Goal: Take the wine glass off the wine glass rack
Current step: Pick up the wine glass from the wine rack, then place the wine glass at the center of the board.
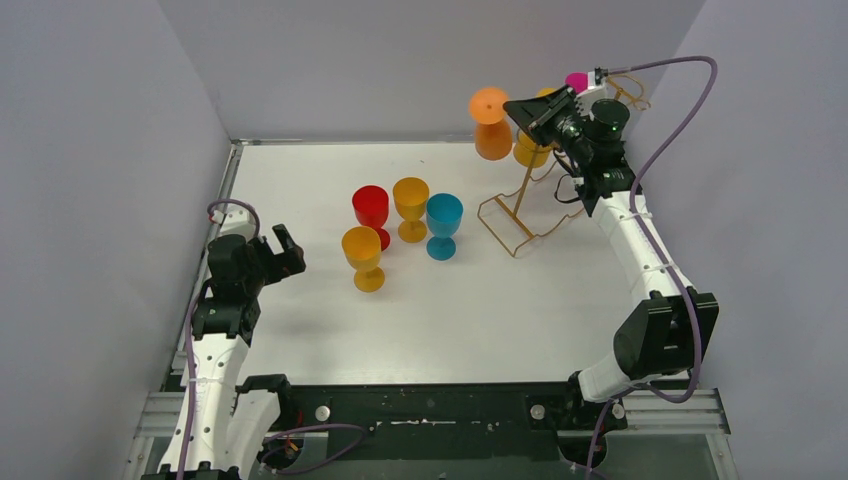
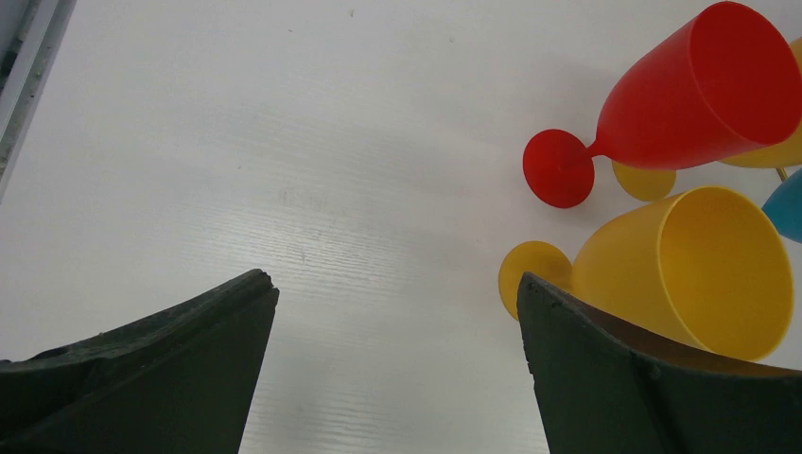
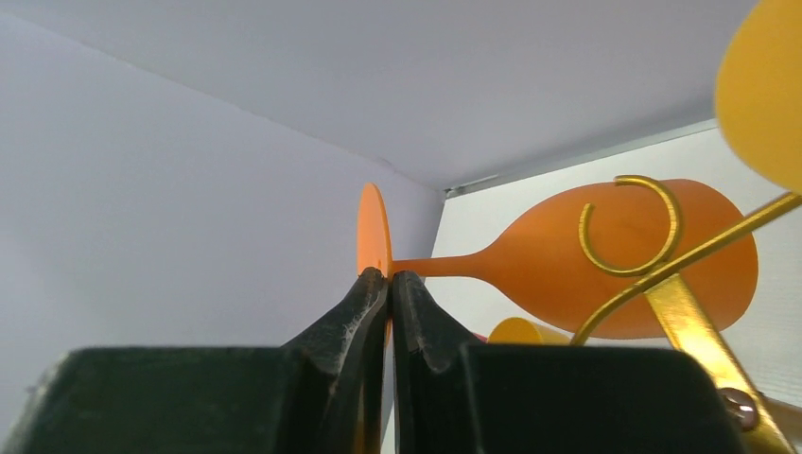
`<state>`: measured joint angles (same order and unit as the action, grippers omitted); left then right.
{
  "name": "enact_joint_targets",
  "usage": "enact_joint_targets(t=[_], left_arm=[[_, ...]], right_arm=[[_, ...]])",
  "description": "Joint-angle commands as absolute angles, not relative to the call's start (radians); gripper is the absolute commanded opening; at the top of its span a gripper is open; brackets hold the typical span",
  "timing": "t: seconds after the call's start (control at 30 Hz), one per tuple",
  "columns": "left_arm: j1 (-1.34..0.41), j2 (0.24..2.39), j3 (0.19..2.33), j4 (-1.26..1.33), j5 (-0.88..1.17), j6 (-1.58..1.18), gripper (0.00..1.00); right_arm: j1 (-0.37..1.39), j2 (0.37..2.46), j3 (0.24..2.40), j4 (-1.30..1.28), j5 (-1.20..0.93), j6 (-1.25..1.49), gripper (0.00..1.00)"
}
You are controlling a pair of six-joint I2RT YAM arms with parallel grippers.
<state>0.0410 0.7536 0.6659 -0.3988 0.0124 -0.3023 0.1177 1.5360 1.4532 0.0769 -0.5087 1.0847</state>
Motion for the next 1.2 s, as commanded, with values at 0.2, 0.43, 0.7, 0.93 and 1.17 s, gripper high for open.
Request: enact_joint_targets(t=[0.2, 0.43, 0.7, 0.93, 1.17], left_arm=[[0.045, 0.735, 0.684, -0.352, 0.014, -0.287, 0.97], [0.044, 0.719, 0.685, -0.307, 0.115, -0.354, 0.97], [0.044, 0.722, 0.815, -0.249, 0.548, -0.408, 0.97], [-0.009, 0.726, 0.800, -0.019, 0.869, -0.600, 0.93], [-0.246, 0.646, 0.733, 0.051, 0.776, -0.744, 0.89]], right_arm=[[0.126, 1.490, 1.498, 0.212, -0.795, 1.050, 0.00], [0.174, 1.367, 1.376, 0.294, -0.907, 0.932, 0.00], [0.255, 1.222, 1.267, 0.157, -0.936, 0.705, 0.00], [0.356, 1.108, 1.150, 0.072, -0.894, 0.564, 0.00], [0.516, 1.059, 1.056, 0.040, -0.805, 0.487, 0.00]])
